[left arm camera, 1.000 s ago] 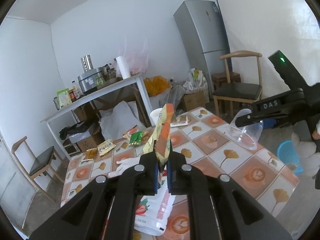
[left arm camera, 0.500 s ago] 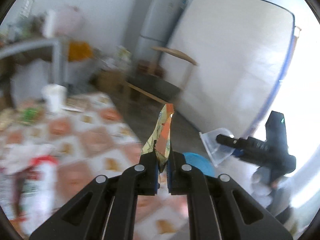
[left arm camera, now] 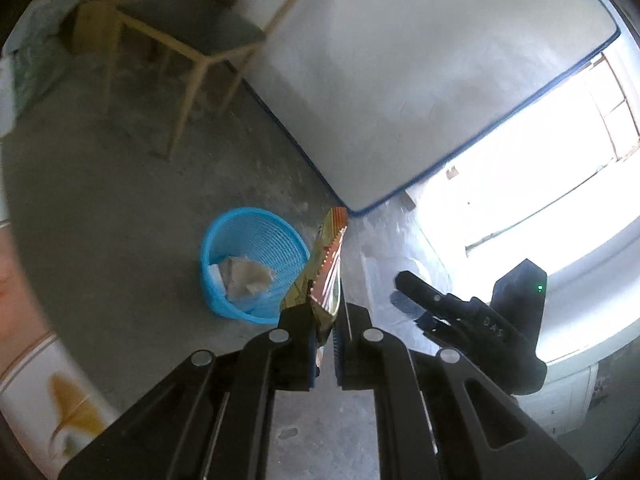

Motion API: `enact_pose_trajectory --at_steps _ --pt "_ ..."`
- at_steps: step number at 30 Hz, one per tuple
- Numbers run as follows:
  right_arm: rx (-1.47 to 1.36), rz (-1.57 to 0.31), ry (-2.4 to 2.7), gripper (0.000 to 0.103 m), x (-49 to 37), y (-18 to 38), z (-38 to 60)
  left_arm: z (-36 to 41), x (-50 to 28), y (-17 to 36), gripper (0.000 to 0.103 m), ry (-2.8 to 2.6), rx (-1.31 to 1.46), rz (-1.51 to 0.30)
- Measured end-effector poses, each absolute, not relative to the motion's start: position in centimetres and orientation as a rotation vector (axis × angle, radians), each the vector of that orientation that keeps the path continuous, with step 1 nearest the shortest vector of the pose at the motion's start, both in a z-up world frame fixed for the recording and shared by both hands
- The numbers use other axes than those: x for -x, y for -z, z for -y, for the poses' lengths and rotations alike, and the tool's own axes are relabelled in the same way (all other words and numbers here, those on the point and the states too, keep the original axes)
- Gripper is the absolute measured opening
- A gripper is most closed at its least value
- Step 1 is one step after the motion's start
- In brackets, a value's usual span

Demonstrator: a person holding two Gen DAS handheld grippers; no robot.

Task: Collect trash
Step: 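Carry the wrapper and cup over the blue wastebasket and open both tools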

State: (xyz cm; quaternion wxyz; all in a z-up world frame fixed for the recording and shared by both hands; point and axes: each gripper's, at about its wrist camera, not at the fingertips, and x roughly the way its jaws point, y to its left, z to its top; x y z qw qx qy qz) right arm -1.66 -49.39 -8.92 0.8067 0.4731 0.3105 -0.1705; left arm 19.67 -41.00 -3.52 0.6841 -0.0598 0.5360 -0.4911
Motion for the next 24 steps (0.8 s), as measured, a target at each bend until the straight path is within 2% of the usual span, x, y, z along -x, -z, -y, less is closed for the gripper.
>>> enact_pose_trajectory --at_steps 2,3,4,6,9,13,19,24 --pt "-1.042 -0.653 0.382 0.064 1.1 10.0 50.6 43.6 -20.0 4.3 0.006 1.104 0.117 -1.213" --pt "-1.059 -0.645 0.385 0.066 0.8 10.6 51.3 45.2 -20.3 5.0 0.016 1.107 0.114 -1.221" --pt "-1.079 -0.643 0.383 0.066 0.0 11.7 52.5 46.5 -20.9 5.7 0.034 1.108 0.107 -1.239" --pt "-1.109 -0.676 0.418 0.075 -1.1 14.1 54.3 48.4 -22.1 7.7 0.058 1.034 0.097 -1.269" --pt "-1.149 -0.745 0.492 0.075 -1.1 17.9 56.0 49.6 -23.0 10.1 0.058 0.954 0.072 -1.31" --pt "-1.19 -0.764 0.525 0.075 0.5 20.8 55.7 47.7 -22.9 10.4 0.058 0.955 0.088 -1.308" --pt "-1.177 -0.764 0.526 0.075 2.1 20.7 54.9 43.7 -22.9 7.8 0.058 0.941 0.108 -1.221" --pt "-1.123 -0.74 0.513 0.075 2.7 18.2 53.9 40.5 -21.6 4.2 0.058 0.96 0.118 -1.14"
